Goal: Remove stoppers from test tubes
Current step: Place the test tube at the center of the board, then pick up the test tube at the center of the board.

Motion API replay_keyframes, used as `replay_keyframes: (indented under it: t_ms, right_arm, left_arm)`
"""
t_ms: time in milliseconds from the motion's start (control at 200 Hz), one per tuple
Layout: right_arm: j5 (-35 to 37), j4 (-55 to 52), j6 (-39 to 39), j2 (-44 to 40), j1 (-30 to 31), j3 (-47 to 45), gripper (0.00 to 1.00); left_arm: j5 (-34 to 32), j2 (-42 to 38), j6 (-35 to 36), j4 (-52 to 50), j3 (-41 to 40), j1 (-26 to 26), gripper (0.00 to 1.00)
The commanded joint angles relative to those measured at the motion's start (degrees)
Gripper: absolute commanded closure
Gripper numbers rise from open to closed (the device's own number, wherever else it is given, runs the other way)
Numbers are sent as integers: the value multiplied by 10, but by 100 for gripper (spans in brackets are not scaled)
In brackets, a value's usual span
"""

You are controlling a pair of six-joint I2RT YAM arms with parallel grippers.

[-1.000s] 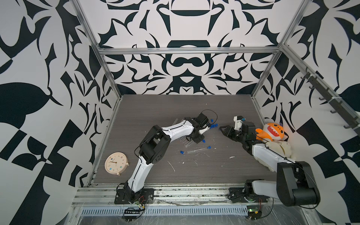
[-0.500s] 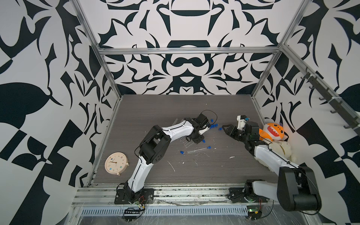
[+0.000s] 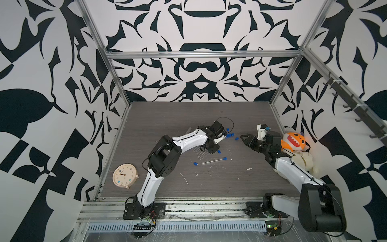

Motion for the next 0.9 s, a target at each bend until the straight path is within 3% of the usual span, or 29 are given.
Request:
replay_keyframes:
  t_ms: [0,130,420,895]
  right_arm:
    - [-16,-24,-14,-18,-2,-5,49]
    - [-26,-29,-7,-30,-2,-26,33]
    - [-21,-13,23,-33,-2,-75,20]
    - [-15,5,27,-24,-26,-111,16]
  left_arm:
    - [22,-63,5,-22,-34,-13,55]
    - [40,-94,4,-17,-78,-23,53]
    - [34,-71,-7,-10,-92,-51,47]
    - [33,-14,-6,4,-83,-60,43]
